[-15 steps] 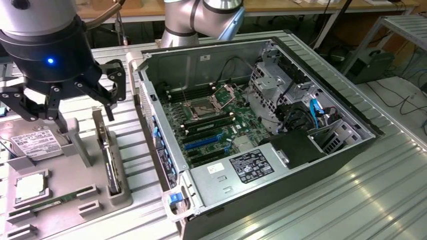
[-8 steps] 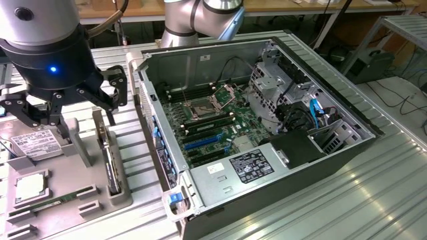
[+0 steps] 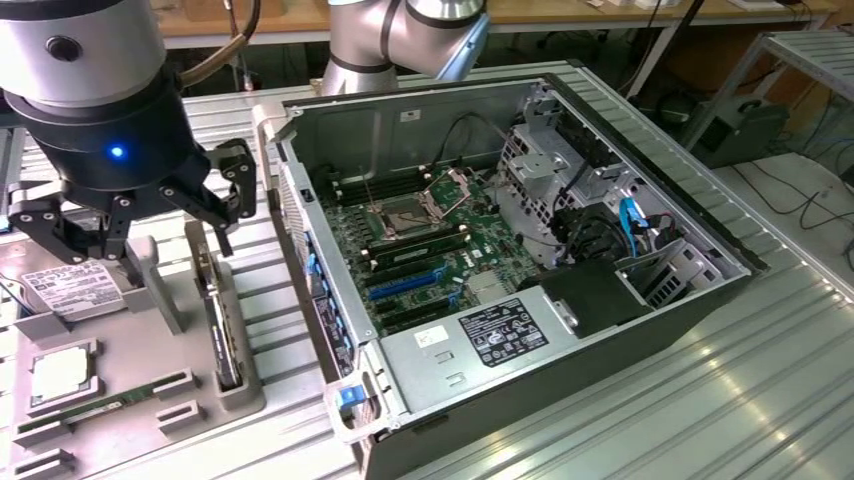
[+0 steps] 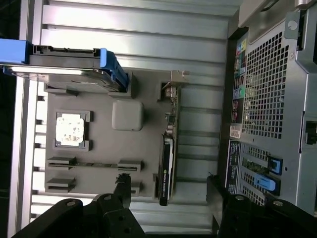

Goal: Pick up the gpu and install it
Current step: 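Pick up the gpu and move the gpu toward the slot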

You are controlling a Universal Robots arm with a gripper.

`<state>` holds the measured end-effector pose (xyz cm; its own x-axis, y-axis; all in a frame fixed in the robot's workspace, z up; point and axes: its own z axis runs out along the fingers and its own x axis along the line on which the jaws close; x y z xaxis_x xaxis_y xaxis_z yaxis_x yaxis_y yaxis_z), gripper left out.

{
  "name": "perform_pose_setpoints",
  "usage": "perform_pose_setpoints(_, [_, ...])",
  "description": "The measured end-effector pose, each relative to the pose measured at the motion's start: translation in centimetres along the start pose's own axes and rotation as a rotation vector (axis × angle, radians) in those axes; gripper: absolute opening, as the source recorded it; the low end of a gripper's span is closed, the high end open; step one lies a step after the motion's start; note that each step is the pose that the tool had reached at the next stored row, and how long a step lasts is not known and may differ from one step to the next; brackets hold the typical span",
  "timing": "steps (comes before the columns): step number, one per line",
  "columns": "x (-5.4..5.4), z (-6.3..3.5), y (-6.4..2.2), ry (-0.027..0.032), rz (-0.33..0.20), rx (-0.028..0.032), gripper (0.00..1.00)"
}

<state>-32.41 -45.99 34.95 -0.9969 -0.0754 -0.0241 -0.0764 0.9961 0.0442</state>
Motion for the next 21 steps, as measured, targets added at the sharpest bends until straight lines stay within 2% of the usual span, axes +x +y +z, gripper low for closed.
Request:
perform_pose_setpoints(17, [-0.1,2.93,-0.19,-0.0005,0.01,0.0002,0.72])
perform_pose_setpoints(21, [-0.1,3.32,-0.21,-0.0008,0.019,0.0006,0.72])
